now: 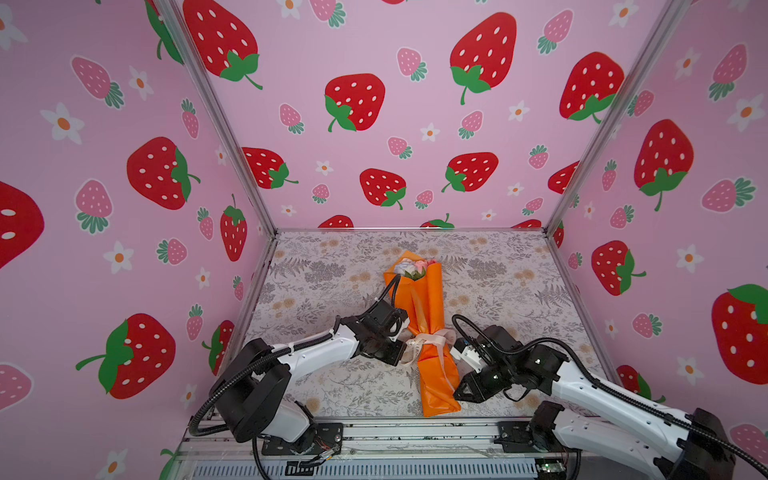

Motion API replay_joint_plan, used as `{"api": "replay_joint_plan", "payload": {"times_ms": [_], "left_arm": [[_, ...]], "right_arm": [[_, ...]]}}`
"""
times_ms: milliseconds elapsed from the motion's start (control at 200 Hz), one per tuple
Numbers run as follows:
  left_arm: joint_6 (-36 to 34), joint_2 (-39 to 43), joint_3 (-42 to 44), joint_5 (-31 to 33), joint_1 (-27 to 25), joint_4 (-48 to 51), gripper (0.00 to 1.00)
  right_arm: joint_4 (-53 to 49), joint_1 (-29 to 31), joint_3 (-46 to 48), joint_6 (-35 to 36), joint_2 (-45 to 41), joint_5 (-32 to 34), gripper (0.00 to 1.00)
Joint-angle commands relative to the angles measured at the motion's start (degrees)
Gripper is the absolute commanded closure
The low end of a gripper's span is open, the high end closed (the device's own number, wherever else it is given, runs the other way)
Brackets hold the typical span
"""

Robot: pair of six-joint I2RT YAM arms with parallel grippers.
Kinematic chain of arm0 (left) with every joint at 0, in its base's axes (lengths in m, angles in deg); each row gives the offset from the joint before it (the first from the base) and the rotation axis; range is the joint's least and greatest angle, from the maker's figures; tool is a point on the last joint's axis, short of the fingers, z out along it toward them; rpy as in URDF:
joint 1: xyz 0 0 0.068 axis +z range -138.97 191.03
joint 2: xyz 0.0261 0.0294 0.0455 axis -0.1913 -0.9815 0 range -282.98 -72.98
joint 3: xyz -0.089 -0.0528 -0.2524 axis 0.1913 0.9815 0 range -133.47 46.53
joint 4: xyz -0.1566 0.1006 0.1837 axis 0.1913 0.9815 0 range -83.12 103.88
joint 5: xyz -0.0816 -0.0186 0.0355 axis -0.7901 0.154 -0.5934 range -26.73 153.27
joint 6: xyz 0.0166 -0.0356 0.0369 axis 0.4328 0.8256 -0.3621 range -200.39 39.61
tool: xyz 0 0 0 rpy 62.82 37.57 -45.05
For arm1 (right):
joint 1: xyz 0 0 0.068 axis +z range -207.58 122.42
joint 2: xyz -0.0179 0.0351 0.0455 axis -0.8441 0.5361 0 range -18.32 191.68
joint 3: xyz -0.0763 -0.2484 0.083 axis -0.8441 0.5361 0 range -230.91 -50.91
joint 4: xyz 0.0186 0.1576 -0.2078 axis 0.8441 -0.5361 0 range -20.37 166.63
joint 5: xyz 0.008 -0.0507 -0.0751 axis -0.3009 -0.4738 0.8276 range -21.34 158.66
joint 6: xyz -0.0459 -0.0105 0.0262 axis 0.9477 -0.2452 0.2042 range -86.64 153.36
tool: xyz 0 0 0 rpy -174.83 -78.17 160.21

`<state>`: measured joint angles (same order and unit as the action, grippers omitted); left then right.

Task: Tie the bouquet of fake flowers

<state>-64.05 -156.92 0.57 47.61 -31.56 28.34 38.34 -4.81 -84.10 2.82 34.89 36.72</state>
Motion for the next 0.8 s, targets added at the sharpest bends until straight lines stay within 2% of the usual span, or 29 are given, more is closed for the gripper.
{"api": "replay_joint_plan", "payload": {"times_ms": [0,95,145,190,215,345,495,575,670,795], "left_arm": [[-0.1,-0.5,-2.2,-0.8,0.2,0.3,1.0],[-0.2,-0.4,-2.2,-0.7,0.1,0.5,1.0],[-0.5,-0.5,-2.4,-0.7,0.2,0.8,1.0],[-0.6,-0.6,-2.4,-0.7,0.1,0.9,1.0],[-0.8,-0.7,-2.5,-0.7,0.1,1.1,1.0],[-1.1,-0.4,-2.7,-0.4,0.2,1.8,1.0],[-1.0,-0.2,-2.1,-0.6,0.2,1.0,1.0],[-1.1,-0.5,-2.4,-0.4,0.1,1.4,1.0],[-1.0,-0.5,-2.4,-0.5,0.2,1.3,1.0],[-0.8,-0.9,-2.6,-0.6,0.2,1.1,1.0]], "right_arm": [[-3.8,0.1,-5.1,3.8,-0.2,6.2,0.59],[-6.2,-2.4,-10.1,7.3,-0.6,16.0,0.53],[-6.5,-4.1,-11.5,9.2,-0.2,24.2,0.5],[-6.5,-6.2,-12.2,7.9,1.3,32.8,0.5],[-6.2,-8.0,-12.5,7.0,2.7,34.8,0.51],[2.9,-20.0,-11.2,11.6,8.7,26.5,0.52],[19.9,-22.6,-5.8,23.3,13.5,11.3,0.52],[26.6,-22.6,-4.3,29.5,14.5,14.5,0.54],[30.8,-22.2,-3.3,39.2,14.2,14.6,0.53],[36.3,-21.2,0.2,52.2,12.7,11.0,0.49]]}}
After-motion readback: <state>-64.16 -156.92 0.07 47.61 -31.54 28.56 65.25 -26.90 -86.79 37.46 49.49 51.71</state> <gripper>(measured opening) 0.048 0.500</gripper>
